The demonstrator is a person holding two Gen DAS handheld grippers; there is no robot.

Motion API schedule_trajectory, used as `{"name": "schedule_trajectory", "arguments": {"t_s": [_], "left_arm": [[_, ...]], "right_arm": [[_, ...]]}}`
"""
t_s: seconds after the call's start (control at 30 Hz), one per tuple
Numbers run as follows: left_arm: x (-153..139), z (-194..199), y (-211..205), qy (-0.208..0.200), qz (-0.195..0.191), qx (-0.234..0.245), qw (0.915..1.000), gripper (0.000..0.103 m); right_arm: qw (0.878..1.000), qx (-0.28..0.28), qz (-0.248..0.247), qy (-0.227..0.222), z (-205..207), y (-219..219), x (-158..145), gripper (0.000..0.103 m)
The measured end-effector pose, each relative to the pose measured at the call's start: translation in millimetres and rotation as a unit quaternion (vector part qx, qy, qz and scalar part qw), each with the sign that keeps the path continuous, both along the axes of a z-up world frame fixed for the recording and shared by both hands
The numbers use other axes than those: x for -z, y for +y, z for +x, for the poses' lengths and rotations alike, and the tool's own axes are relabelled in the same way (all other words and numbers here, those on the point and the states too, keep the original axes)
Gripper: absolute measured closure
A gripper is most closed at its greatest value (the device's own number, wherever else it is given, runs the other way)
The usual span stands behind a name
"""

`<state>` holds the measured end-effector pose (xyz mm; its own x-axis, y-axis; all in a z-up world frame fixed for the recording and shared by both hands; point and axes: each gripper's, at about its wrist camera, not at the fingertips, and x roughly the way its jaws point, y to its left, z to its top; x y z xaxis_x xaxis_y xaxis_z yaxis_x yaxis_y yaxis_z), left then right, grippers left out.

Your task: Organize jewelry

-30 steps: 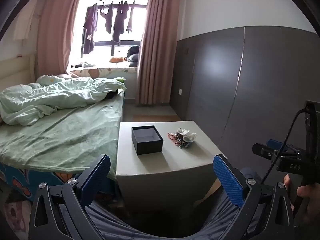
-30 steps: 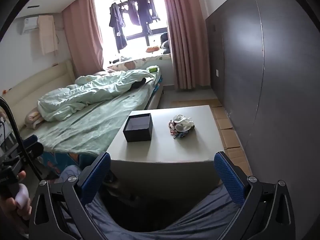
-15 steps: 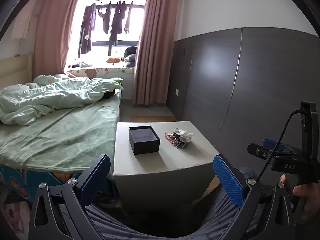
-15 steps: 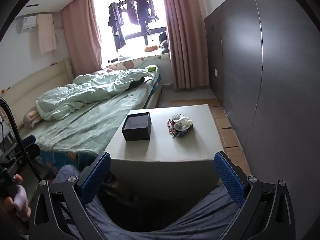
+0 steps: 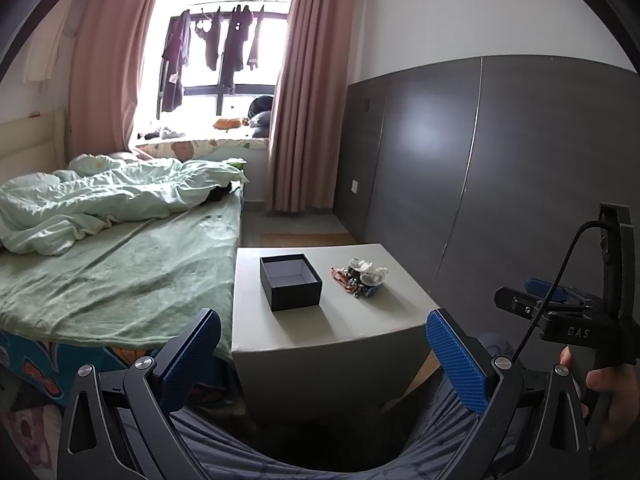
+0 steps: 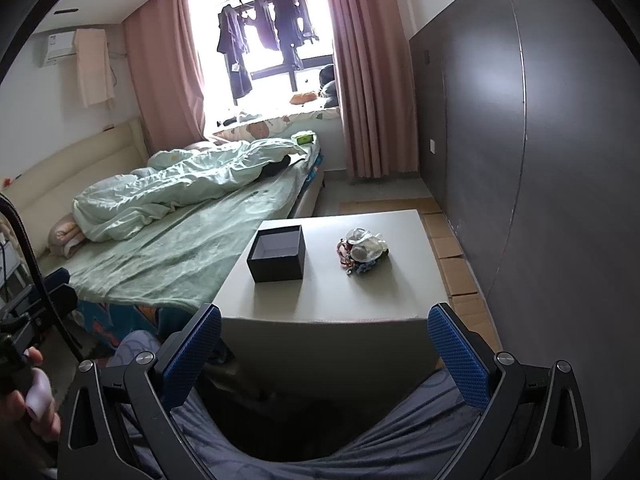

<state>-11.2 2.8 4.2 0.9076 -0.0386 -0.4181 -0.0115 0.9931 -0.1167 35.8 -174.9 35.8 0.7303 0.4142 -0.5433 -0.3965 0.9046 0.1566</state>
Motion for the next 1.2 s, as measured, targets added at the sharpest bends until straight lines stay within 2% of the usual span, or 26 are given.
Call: {"name": "schedule_trajectory", "arguments": {"t_s": [1.2], "left_arm": [[1,-15,-5,-0.005,0.007,0.004,1.0000,0.000]], "right_arm": [[1.000,0.016,0.005,-0.002,-17,-10,-7,0.000]]}}
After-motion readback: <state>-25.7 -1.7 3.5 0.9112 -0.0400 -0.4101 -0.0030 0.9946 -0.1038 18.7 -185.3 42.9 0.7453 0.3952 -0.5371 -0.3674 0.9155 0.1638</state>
